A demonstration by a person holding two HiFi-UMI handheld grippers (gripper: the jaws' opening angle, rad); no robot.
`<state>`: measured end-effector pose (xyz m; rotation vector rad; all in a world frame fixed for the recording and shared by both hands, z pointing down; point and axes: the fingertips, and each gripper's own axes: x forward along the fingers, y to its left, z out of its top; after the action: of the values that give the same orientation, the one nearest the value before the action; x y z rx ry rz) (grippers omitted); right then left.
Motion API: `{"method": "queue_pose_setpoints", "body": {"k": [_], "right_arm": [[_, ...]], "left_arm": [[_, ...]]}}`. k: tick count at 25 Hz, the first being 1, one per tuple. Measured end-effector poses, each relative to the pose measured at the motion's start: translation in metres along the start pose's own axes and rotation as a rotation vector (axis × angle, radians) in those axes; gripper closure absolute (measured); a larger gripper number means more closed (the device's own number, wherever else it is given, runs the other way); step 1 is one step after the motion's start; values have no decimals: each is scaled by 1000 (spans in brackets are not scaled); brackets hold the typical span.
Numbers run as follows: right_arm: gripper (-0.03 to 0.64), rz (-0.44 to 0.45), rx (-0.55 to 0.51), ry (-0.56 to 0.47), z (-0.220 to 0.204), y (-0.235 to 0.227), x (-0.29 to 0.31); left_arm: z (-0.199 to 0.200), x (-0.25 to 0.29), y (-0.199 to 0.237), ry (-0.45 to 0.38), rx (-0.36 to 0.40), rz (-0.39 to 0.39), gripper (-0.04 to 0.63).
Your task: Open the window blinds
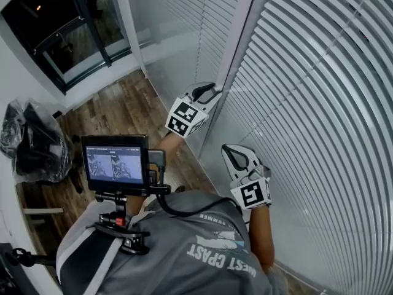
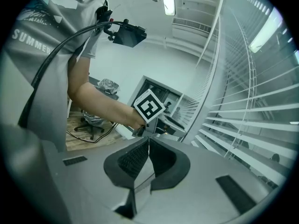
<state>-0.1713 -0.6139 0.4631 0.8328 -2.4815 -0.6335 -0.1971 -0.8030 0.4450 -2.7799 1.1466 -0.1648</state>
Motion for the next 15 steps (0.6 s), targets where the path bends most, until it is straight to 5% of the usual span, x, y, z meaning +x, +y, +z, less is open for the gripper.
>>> {"method": "queue_pose_setpoints", "body": {"k": [3,5,7,11,12,15], "right_arm": [[614,-4,5,2,-2,1,0],[614,-5,8,3,-2,0,0],[614,-4,7,5,-2,0,0],[614,-6,12,8,-5,2,0],[614,-7,12,9,-6,2,0],[614,-6,11,10,-7,3,0]], "left_arm": [[0,1,-14,106,529,91,474],[-2,3,-21,124,658,107,480],[-1,3,-20,96,528,73,480],[13,-6,-12,-63,-80,-51,475],[15,-8,-11,-82,-147,-63,471],[13,-7,-10,-67,-147,-56,471]]}}
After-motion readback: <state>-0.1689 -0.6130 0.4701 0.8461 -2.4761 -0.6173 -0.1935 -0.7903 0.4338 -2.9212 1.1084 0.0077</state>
